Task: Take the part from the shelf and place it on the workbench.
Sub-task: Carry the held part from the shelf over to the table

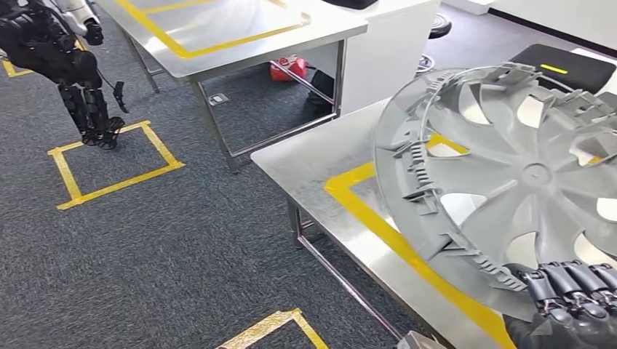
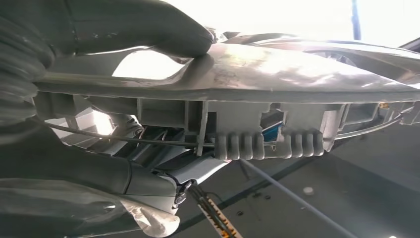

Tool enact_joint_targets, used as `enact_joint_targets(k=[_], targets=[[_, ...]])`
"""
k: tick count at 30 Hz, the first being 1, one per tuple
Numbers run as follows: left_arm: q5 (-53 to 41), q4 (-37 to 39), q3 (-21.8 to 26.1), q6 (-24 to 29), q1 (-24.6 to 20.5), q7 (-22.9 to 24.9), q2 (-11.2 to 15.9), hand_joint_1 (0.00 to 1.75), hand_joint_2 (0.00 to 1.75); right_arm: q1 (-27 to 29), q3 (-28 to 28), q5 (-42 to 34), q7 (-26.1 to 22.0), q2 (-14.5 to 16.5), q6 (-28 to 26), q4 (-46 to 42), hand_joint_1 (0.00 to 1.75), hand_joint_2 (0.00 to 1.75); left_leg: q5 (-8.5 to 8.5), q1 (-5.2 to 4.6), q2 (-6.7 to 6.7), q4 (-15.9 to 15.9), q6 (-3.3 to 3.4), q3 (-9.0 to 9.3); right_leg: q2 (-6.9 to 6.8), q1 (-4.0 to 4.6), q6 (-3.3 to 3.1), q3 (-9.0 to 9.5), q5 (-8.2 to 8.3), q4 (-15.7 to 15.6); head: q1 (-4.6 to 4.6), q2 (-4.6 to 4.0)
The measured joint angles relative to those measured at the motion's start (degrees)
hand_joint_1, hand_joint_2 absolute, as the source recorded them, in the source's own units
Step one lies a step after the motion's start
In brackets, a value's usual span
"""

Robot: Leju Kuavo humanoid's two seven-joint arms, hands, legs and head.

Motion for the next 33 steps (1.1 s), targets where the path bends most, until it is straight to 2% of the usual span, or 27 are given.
enact_joint_targets(k=[1,3,5,6,7,8,9,10,11,12,13,14,16,18,19,21,22,23,24,25,27,28,29,30,31,32,33], targets=[[0.0,0.0,0.0,0.0,0.0,0.0,0.0,0.0,0.0,0.1,0.0,0.0,0.2,0.0,0.0,0.0,1.75,1.75,0.19,0.04,0.59,-0.2,0.19,0.03,0.05,-0.11,0.31,-0.33,0.0,0.1,0.01,0.0],[0.0,0.0,0.0,0.0,0.0,0.0,0.0,0.0,0.0,0.1,0.0,0.0,0.4,0.0,0.0,0.0,1.75,1.75,0.6,0.19,1.87,-0.8,0.7,0.13,-1.93,0.0,0.78,-1.68,-1.4,2.2,0.25,0.0],[0.1,0.1,0.0,0.0,0.0,0.0,-0.1,0.0,0.0,0.0,0.0,0.0,0.4,0.0,0.0,0.0,1.75,1.75,0.76,0.21,3.32,-1.1,1.01,0.13,-4.66,0.09,1.15,-4.76,-4.88,8.5,0.59,0.0],[0.1,0.2,0.0,-0.1,0.0,0.0,0.0,0.0,0.0,0.0,0.0,0.0,0.4,0.0,0.0,0.1,1.75,1.75,0.74,0.17,4.09,-1.1,1.06,0.08,-5.22,0.02,1.36,-6.53,-6.57,12.3,0.71,0.0],[0.1,0.3,0.0,-0.1,0.1,0.0,0.0,0.0,0.0,0.0,0.0,0.0,0.4,0.0,0.0,0.1,1.75,1.75,0.7,0.14,4.84,-1.1,1.07,0.05,-5.47,-0.05,1.55,-7.76,-7.46,15.1,0.72,-0.01],[0.1,0.3,0.0,-0.1,0.1,-0.1,0.0,0.0,0.0,0.0,-0.1,0.0,0.4,0.0,0.0,0.2,1.75,1.75,0.66,0.14,5.55,-1.1,1.05,0.05,-5.65,-0.11,1.71,-8.05,-7.3,15.9,0.73,-0.01],[0.1,0.4,0.0,-0.1,0.0,-0.1,0.0,0.0,0.0,0.0,-0.1,0.0,0.4,0.0,0.0,0.2,1.75,1.75,0.61,0.15,6.17,-1.1,0.99,0.08,-5.89,-0.17,1.82,-7.14,-6.09,14.4,0.73,-0.01],[0.1,0.4,0.0,-0.1,0.0,-0.2,0.0,0.0,0.0,0.0,-0.1,0.0,0.4,0.0,0.0,0.2,1.75,1.75,0.52,0.18,6.71,-1.0,0.87,0.16,-6.41,-0.22,1.88,-5.12,-4.2,10.8,0.73,-0.01],[0.0,0.4,0.0,-0.1,0.0,-0.3,0.0,0.0,0.0,0.0,-0.1,0.0,0.4,0.0,0.0,0.2,1.75,1.75,0.4,0.12,7.2,-1.0,0.67,0.28,-7.56,-0.17,1.92,-2.75,-2.73,6.5,0.74,-0.01],[0.0,0.5,0.0,-0.1,0.0,-0.4,0.0,0.0,0.0,0.0,-0.1,0.0,0.5,0.0,0.0,0.3,1.75,1.75,0.24,-0.01,7.59,-0.9,0.41,0.34,-8.43,-0.1,1.69,-0.67,-1.67,2.8,0.76,-0.01],[0.0,0.5,0.0,-0.1,0.0,-0.4,0.1,0.0,0.0,0.0,-0.1,0.0,0.5,0.0,0.0,0.3,1.75,1.75,0.11,-0.17,7.95,-0.7,0.14,0.4,-9.04,0.0,1.38,0.67,-1.19,0.5,0.74,-0.01],[0.0,0.5,0.0,-0.1,0.0,-0.4,0.1,0.0,0.0,0.0,-0.1,0.0,0.5,0.0,0.0,0.3,1.75,1.75,0.05,-0.32,8.31,-0.6,-0.13,0.44,-9.26,0.12,1.02,1.14,-1.27,-0.3,0.68,-0.01],[0.0,0.5,0.0,-0.1,-0.1,-0.5,0.1,0.0,0.0,0.1,-0.2,0.0,0.5,0.0,0.0,0.3,1.75,1.75,-0.1,-0.35,8.93,-0.5,-0.62,0.54,-8.2,0.14,0.24,1.03,-1.03,-0.3,0.59,-0.01],[0.0,0.5,0.0,-0.1,-0.1,-0.5,0.1,0.0,0.0,0.1,-0.2,0.0,0.5,0.0,0.0,0.3,1.75,1.75,-1.6,-0.11,7.6,1.2,-1.24,-0.02,-7.25,-0.01,-0.43,0.96,-0.82,-0.4,0.43,-0.01],[0.0,0.6,0.0,-0.1,-0.1,-0.6,0.1,0.0,0.0,0.1,-0.3,0.0,0.5,0.1,0.0,0.3,1.75,1.75,-3.23,0.01,6.47,3.8,-1.51,-1.06,-6.77,-0.09,-0.76,0.97,-0.71,-0.5,0.31,-0.01],[-0.1,0.7,0.0,-0.1,-0.1,-0.6,0.2,0.0,0.0,0.0,-0.3,0.0,0.5,0.1,0.0,0.3,1.75,1.75,-7.08,0.13,4.82,11.7,-1.67,-4.57,-5.7,0.01,-1.18,0.88,-0.64,-0.5,0.1,-0.01],[-0.3,0.7,0.0,0.0,-0.1,-0.6,0.2,0.0,0.0,0.0,-0.3,0.0,0.5,0.2,0.0,0.3,1.75,1.75,-8.26,0.13,4.61,15.2,-1.63,-6.19,-5.07,0.1,-1.27,0.86,-0.62,-0.5,0.07,-0.01],[-0.4,0.7,0.0,0.1,-0.1,-0.6,0.2,0.0,0.0,0.0,-0.3,0.0,0.6,0.2,0.0,0.3,1.75,1.75,-8.3,0.12,4.52,16.8,-1.5,-7.04,-4.4,0.2,-1.33,0.87,-0.6,-0.4,0.06,-0.01],[-0.6,0.8,0.0,0.2,-0.2,-0.6,0.2,0.0,0.0,0.1,-0.3,0.0,0.6,0.2,0.0,0.3,1.75,1.75,-7.17,0.11,4.38,16.2,-1.27,-6.85,-3.71,0.28,-1.35,0.91,-0.59,-0.4,0.05,-0.01],[-0.7,0.8,0.0,0.3,-0.2,-0.5,0.2,0.0,0.0,0.1,-0.4,0.0,0.7,0.2,0.0,0.3,1.75,1.75,-5.13,0.08,4.07,13.4,-0.96,-5.65,-2.98,0.36,-1.35,0.99,-0.58,-0.4,0.04,-0.01],[-0.8,0.8,0.0,0.5,-0.2,-0.4,0.2,0.0,0.0,0.1,-0.4,0.0,0.7,0.2,0.0,0.3,1.75,1.75,-1.09,0.06,1.94,5.4,-0.17,-2.11,-1.66,0.48,-1.25,1.04,-0.54,-0.3,0.08,-0.01],[-0.8,0.8,0.0,0.5,-0.2,-0.3,0.2,0.0,0.0,0.1,-0.4,0.0,0.7,0.2,0.0,0.3,1.75,1.75,-0.11,0.05,0.81,2.3,0.09,-0.78,-1.05,0.45,-1.1,0.89,-0.49,-0.3,0.05,-0.01],[-0.8,0.8,0.0,0.6,-0.2,-0.1,0.2,0.0,0.0,0.1,-0.5,0.0,0.7,0.2,0.0,0.3,1.75,1.75,0.17,-0.02,-0.04,0.6,0.25,-0.09,-0.53,0.34,-0.84,0.65,-0.4,-0.2,0.07,-0.01],[-0.7,0.9,0.0,0.6,-0.2,0.0,0.2,0.0,0.0,0.2,-0.5,0.0,0.7,0.3,0.0,0.3,1.75,1.75,-0.02,-0.09,-0.26,0.2,0.3,0.06,-0.01,0.21,-0.5,0.38,-0.27,-0.2,0.05,0.0],[-0.7,0.9,0.0,0.6,-0.3,0.2,0.2,0.0,0.0,0.3,-0.5,0.0,0.7,0.3,0.0,0.3,1.75,1.75,0.05,-0.11,0.2,-0.2,0.37,0.12,0.52,0.07,-0.13,0.08,-0.13,-0.3,0.02,0.0],[-0.6,0.9,0.0,0.5,-0.3,0.3,0.2,0.0,0.0,0.5,-0.5,0.0,0.7,0.3,0.0,0.3,1.75,1.75,0.24,-0.06,0.81,-0.5,0.54,0.17,0.3,0.04,0.19,-0.23,-0.23,-0.1,0.06,0.0],[-0.5,0.9,0.0,0.5,-0.3,0.3,0.1,0.0,0.0,0.6,-0.5,0.0,0.7,0.3,0.0,0.3,1.75,1.75,0.45,0.06,1.43,-0.9,0.79,0.26,-0.63,0.1,0.48,-0.8,-0.83,0.7,0.2,0.0]])
